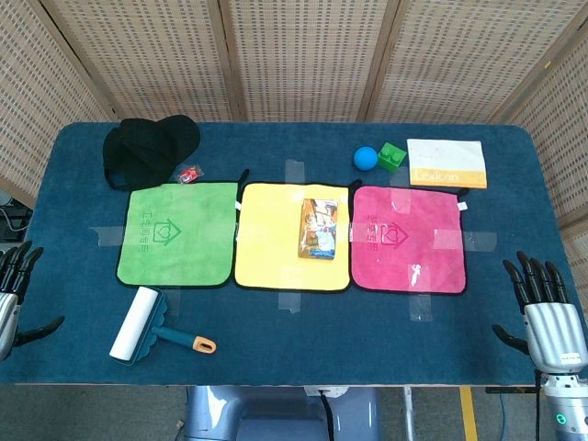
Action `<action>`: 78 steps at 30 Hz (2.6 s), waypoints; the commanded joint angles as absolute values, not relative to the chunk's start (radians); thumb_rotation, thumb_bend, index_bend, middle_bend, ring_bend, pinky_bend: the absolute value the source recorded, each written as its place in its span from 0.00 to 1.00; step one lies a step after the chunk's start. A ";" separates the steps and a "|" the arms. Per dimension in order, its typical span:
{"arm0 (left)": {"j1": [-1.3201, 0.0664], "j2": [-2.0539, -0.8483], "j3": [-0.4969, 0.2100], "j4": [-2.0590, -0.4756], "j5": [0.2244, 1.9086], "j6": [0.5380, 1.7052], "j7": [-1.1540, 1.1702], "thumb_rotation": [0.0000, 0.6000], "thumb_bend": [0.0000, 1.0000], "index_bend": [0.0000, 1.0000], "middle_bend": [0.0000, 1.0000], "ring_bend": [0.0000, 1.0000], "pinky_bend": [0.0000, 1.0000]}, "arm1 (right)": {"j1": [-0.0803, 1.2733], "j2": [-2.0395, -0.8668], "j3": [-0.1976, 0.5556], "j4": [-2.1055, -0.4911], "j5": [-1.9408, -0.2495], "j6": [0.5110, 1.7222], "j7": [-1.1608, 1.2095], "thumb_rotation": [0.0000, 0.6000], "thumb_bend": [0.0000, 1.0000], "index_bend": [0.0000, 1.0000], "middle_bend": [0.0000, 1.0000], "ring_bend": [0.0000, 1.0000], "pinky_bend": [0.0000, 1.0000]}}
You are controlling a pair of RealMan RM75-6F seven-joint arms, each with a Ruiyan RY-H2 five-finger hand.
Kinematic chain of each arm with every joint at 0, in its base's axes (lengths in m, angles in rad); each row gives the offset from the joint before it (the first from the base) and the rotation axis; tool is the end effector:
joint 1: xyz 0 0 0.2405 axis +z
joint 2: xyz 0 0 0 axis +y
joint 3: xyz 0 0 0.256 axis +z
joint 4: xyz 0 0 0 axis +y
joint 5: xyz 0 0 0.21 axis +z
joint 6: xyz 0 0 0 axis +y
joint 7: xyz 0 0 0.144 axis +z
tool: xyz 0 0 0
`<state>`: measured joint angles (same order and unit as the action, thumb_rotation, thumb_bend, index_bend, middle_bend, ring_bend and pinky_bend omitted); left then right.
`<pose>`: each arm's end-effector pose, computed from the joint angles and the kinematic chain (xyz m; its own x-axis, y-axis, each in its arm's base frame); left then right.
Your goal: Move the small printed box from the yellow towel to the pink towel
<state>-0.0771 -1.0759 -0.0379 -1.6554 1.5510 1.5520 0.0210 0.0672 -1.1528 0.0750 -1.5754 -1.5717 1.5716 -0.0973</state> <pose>-0.2975 0.1753 0.1731 0.4150 -0.0507 0.9084 0.9072 -0.0531 -0.4174 -0.3021 -0.1800 0.1626 0.4814 0.1081 0.8698 -0.8709 -0.0525 0.4886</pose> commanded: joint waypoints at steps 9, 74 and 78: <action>-0.078 -1.080 -0.046 -1.649 1.555 1.561 0.007 1.00 0.00 0.00 0.00 0.00 0.00 | 0.148 -1.128 0.089 -1.570 -1.612 1.481 -0.152 1.00 0.44 0.00 0.00 0.00 0.00; -0.151 -1.152 -0.084 -1.572 1.412 1.415 0.064 1.00 0.00 0.00 0.00 0.00 0.00 | 1.075 -1.616 0.114 -1.070 -0.992 0.533 -0.403 1.00 1.00 0.37 0.33 0.27 0.16; -0.151 -1.151 -0.082 -1.575 1.415 1.415 0.064 1.00 0.00 0.00 0.00 0.00 0.00 | 1.036 -1.540 0.065 -1.122 -1.034 0.538 -0.394 1.00 1.00 0.40 0.35 0.29 0.17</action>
<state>-0.1513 -1.1506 -0.0823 -1.5748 1.4152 1.4149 0.0638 1.0602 -1.5767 0.0933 -1.0938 -1.0088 0.5336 -0.3993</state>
